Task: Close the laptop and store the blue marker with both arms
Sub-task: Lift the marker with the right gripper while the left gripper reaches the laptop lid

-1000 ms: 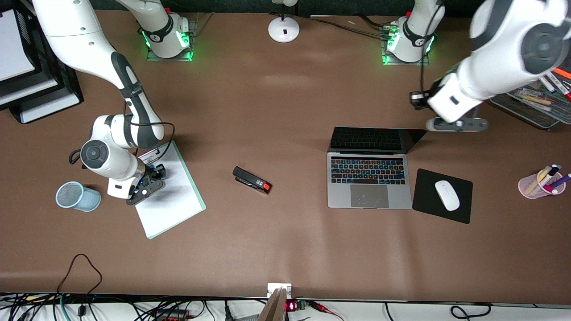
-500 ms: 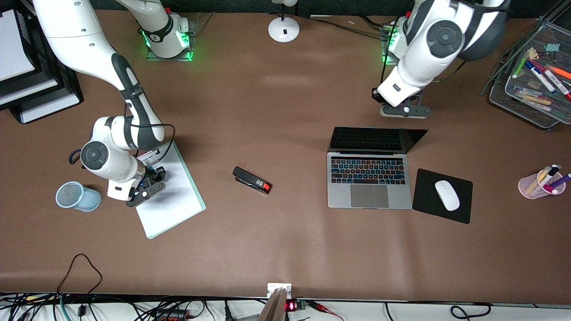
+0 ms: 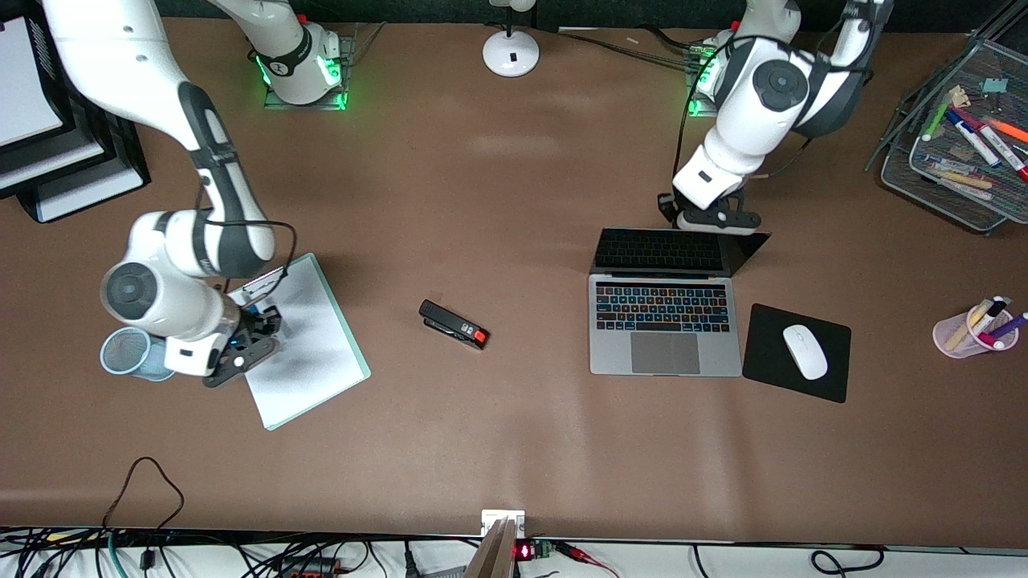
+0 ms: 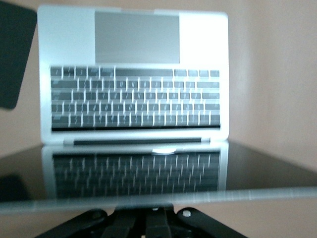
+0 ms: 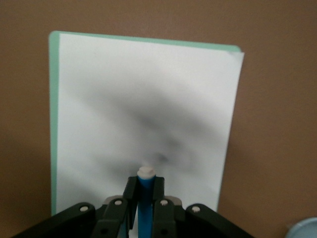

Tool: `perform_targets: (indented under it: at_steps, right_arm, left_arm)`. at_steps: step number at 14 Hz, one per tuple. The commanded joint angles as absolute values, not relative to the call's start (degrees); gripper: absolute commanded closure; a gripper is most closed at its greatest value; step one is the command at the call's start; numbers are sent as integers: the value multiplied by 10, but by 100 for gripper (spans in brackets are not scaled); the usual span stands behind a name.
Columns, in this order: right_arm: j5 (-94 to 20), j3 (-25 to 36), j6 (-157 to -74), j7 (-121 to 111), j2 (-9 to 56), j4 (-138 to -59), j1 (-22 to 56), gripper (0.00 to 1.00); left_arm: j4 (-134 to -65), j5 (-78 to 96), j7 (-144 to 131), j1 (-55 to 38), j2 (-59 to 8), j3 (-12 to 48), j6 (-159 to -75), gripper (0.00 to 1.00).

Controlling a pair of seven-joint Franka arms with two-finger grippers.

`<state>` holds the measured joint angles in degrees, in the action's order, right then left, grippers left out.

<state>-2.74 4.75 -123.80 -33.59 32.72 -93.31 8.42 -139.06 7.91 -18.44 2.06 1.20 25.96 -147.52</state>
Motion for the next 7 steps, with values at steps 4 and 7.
perform_targets:
  at_steps: [4,7]
  right_arm:
    - [-125,46,-1171,-522,245,-911,41,100]
    - [-233,47,-1091,-674,243,-850,-14,100]
  left_arm:
    - [-1342,40,-172,54,-41,262,-1525,100]
    - [-1306,24,-172,60,-82,262,-1527,100]
